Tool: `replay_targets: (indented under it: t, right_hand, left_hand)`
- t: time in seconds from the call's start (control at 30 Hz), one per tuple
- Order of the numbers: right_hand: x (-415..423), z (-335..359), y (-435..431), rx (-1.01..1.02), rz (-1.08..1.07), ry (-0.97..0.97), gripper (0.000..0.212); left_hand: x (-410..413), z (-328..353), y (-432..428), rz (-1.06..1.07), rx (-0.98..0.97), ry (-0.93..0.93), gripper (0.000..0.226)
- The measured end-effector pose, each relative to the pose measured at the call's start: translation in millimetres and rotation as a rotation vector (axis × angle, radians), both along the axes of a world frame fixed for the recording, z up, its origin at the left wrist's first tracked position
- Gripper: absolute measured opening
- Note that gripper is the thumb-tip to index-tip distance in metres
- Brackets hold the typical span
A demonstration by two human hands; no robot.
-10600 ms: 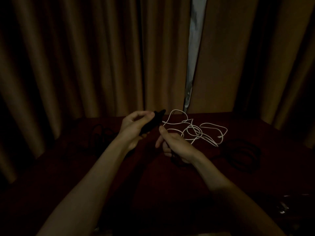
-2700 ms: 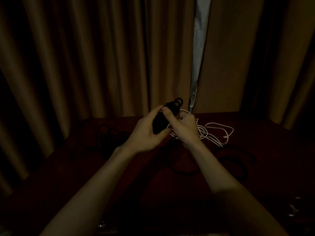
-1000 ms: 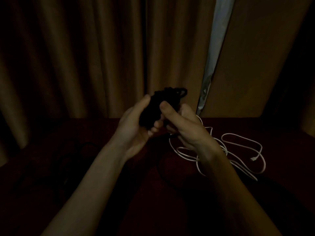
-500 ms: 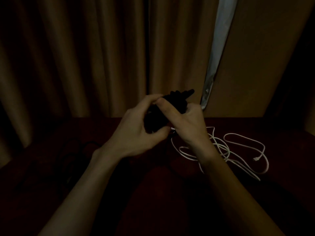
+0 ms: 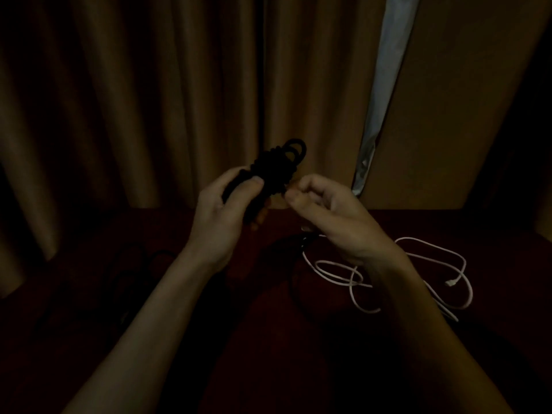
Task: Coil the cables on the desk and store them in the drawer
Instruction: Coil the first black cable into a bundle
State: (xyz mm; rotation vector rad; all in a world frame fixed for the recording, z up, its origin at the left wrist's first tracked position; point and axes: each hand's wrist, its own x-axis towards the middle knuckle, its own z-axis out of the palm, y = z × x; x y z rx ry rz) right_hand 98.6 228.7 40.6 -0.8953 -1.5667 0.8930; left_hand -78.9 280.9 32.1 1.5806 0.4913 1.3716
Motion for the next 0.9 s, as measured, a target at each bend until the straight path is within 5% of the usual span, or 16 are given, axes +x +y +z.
replay_targets:
  t: [0.13, 0.33, 0.43, 0.57, 0.7, 0.8, 0.9]
  right_hand:
    - [10.2, -8.4, 4.1, 0.02, 0.111, 0.119, 0.029]
    - [11.3, -10.1, 3.9, 0.061, 0.053, 0.085, 0.031]
    - [8.0, -8.2, 4.2, 0.054, 0.001, 0.119, 0.035]
    - [4.1, -5.9, 5.2, 0.048, -0.113, 0.113, 0.043]
    - [-7.1, -5.2, 5.3, 0.123, -0.311, 0.087, 0.04]
    - [-13.4, -5.8, 6.0, 0.145, -0.334, 0.027, 0.041]
    - [-9.6, -4.5, 4.9, 0.047, -0.19, -0.016, 0.025]
  left_hand:
    - [4.4, 1.6, -6.6, -0.326, -0.311, 0.002, 0.048]
    - [3.8, -2.2, -5.2, -0.429, -0.327, 0.058, 0.052]
    - [2.4, -4.5, -2.7, -0.262, -0.178, 0.127, 0.046]
    - [3.9, -10.2, -4.5, 0.181, 0.269, 0.332, 0.065]
    - [9.1, -15.3, -2.8, 0.356, 0.565, 0.354, 0.052]
    - [7.2, -18.3, 3.3, 0.469, 0.614, 0.345, 0.044]
    - [4.3, -19.2, 6.5, 0.435, 0.466, 0.238, 0.036]
